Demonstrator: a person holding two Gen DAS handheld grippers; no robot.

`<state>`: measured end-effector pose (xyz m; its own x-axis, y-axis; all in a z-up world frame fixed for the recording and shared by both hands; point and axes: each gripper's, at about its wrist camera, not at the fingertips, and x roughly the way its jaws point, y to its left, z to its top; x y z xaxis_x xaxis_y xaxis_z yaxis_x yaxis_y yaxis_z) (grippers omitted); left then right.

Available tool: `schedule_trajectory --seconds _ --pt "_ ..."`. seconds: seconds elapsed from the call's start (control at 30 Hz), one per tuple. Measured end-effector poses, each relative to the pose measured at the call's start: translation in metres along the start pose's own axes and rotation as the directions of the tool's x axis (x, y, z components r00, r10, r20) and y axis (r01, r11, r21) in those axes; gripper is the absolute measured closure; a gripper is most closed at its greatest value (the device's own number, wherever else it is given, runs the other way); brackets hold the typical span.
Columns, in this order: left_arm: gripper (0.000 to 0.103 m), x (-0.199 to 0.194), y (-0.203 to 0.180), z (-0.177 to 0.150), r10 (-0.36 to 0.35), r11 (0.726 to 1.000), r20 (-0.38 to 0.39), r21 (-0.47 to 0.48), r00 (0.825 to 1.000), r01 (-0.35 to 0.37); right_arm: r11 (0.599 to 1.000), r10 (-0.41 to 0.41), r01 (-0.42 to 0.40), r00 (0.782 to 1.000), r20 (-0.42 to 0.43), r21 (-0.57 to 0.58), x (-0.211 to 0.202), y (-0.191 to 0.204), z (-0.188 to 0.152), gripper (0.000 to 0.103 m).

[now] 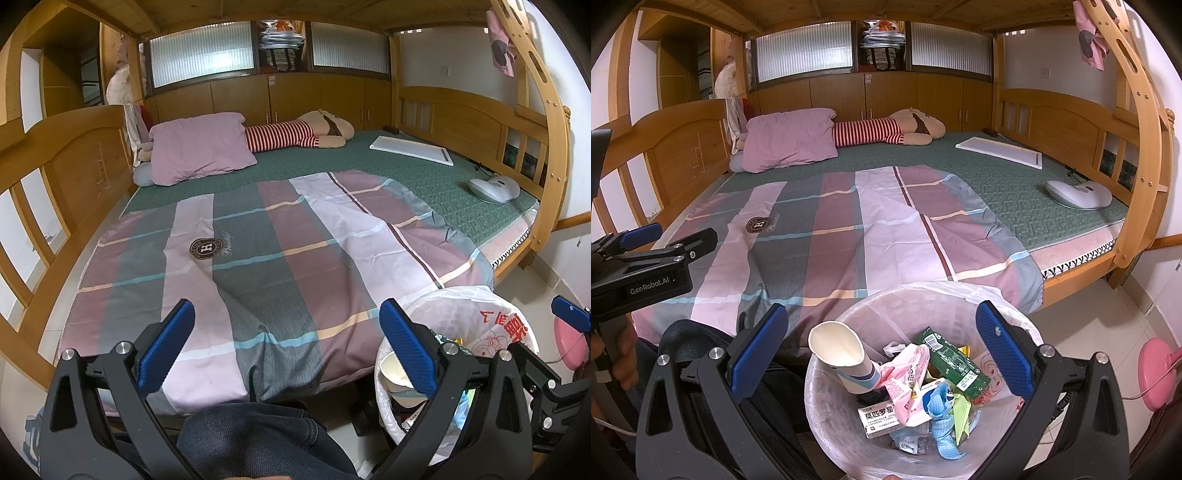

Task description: Collect trash

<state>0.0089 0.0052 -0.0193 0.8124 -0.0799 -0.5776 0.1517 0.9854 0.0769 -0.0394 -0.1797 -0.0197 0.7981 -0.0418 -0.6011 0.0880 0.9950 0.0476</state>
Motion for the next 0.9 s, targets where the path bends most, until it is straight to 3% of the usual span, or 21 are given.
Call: schedule_trajectory --seconds 0.7,0.9 --pt "0.003 0.002 -0.006 -0.001 -0.002 0.999 -0.009 0.035 1.000 0.002 1.000 -0.002 0.002 1.000 -0.010 0.004 0.003 -0.003 -0.005 0.003" --pt "0.003 0.006 0.007 0.001 0.050 0.999 -0.021 0.018 0.999 -0.050 1.000 -0.003 0.003 1.000 -0.016 0.002 0.004 -0.003 -0.005 0.003"
